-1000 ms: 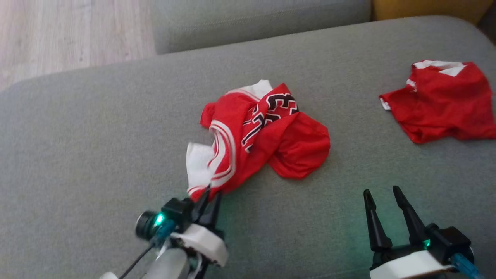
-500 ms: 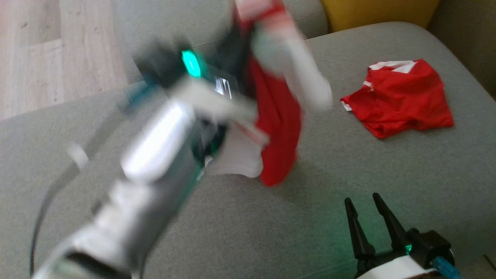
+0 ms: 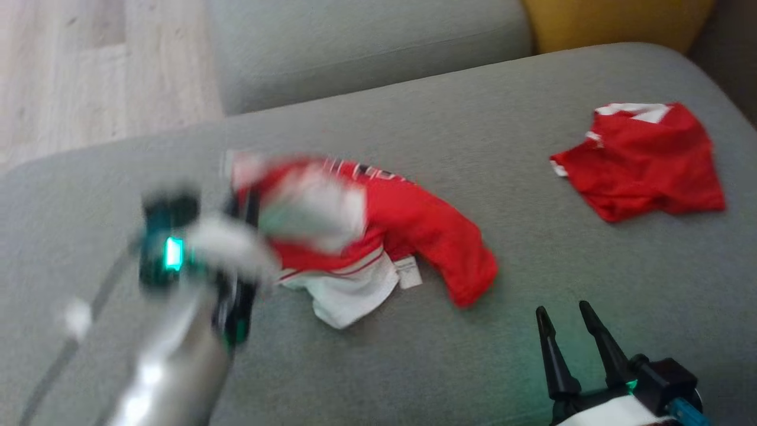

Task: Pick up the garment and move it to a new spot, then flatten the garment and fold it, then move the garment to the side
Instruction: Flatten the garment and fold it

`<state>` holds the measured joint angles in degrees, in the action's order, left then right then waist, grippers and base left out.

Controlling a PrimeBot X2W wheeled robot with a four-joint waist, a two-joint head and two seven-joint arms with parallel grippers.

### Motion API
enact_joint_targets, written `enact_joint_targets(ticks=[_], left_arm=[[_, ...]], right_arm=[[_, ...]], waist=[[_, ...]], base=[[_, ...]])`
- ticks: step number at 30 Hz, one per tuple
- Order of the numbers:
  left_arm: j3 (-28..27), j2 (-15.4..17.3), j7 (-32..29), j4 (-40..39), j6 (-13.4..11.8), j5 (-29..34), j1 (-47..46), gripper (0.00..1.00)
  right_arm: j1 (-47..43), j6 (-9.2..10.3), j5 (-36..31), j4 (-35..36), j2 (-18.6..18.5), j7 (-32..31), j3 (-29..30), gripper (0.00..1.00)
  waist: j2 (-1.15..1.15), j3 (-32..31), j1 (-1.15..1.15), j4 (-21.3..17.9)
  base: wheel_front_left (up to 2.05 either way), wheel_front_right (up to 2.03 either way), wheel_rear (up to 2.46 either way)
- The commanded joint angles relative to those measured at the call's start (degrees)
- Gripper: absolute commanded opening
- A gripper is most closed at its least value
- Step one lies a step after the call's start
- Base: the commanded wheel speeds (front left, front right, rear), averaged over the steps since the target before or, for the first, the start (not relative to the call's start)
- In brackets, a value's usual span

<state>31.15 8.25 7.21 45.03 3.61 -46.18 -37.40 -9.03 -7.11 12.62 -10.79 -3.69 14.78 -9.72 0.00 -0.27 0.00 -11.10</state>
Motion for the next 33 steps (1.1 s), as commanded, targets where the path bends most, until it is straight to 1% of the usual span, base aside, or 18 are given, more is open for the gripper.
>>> enact_joint_targets(ticks=[1,3,5,7,9,11,14,17,22,26,29,33], left_arm=[[-1.88,1.52,1.34,-0.98,0.44,-0.60,-1.00,0.06],[-2.70,1.51,3.90,0.92,0.38,-1.40,2.79,1.00],[-3.82,1.50,6.76,1.63,-0.39,-0.59,5.25,1.00],[-5.32,1.00,7.66,0.55,-1.61,1.52,7.55,1.00],[-8.22,0.39,7.73,-4.54,-3.26,5.95,10.59,1.00],[-9.57,-1.13,7.75,-9.39,-4.17,10.78,15.10,1.00],[-7.56,-3.19,7.77,-13.48,-3.62,17.23,21.80,1.00],[-4.47,-4.49,7.77,-13.53,-3.19,20.32,26.27,1.00],[-1.51,-5.27,7.78,-10.95,-2.46,20.09,26.98,1.00],[0.77,-5.34,7.78,-9.99,-2.05,16.86,24.73,1.00],[4.07,-5.35,7.78,-8.68,-1.33,14.86,22.78,1.00],[6.67,-5.36,7.78,-5.89,-2.37,13.63,19.88,1.00]], right_arm=[[2.02,-0.37,0.33,1.73,0.20,0.22,-1.36,1.00],[2.14,-0.37,0.38,1.60,0.25,0.22,-1.27,1.00],[2.15,-0.37,0.39,1.37,0.26,0.22,-1.29,1.00],[2.06,-0.37,0.43,1.16,0.17,0.22,-1.25,1.00],[1.93,-0.37,0.56,1.16,0.12,0.22,-1.09,1.00],[1.78,-0.37,0.61,1.26,0.08,0.22,-0.77,1.00],[1.50,-0.37,0.65,1.32,0.05,0.22,-0.42,1.00],[1.38,-0.37,0.72,1.27,-0.11,0.22,-0.53,1.00],[2.05,-0.37,0.81,1.24,-0.48,0.22,-1.21,1.00],[2.83,-0.37,0.88,1.22,-0.87,0.22,-1.96,1.00],[3.18,-0.37,0.84,1.14,-1.17,0.22,-2.06,1.00],[3.52,-0.37,0.81,1.20,-1.34,0.22,-2.17,1.00]], waist=[[0.00,0.99,0.00,1.20],[0.00,1.44,0.00,2.09],[0.00,1.70,0.00,2.88],[0.00,1.73,0.00,3.62],[0.00,1.83,0.00,4.27],[0.00,1.92,0.00,4.91],[0.00,1.98,0.00,5.83],[0.00,2.04,0.00,6.35],[0.00,2.91,0.00,6.44],[0.00,3.98,0.00,5.60],[0.00,4.71,0.00,4.78],[0.00,5.62,0.00,3.55]], base=[[0.00,0.00,0.00],[0.00,0.00,0.00],[0.00,0.00,0.00],[0.00,0.00,0.00],[0.00,0.00,0.00],[0.00,0.00,0.00],[0.00,0.00,0.00],[0.00,0.00,0.00],[0.00,0.00,0.00],[0.00,0.00,0.00],[0.00,0.00,0.00],[0.00,0.00,0.00]])
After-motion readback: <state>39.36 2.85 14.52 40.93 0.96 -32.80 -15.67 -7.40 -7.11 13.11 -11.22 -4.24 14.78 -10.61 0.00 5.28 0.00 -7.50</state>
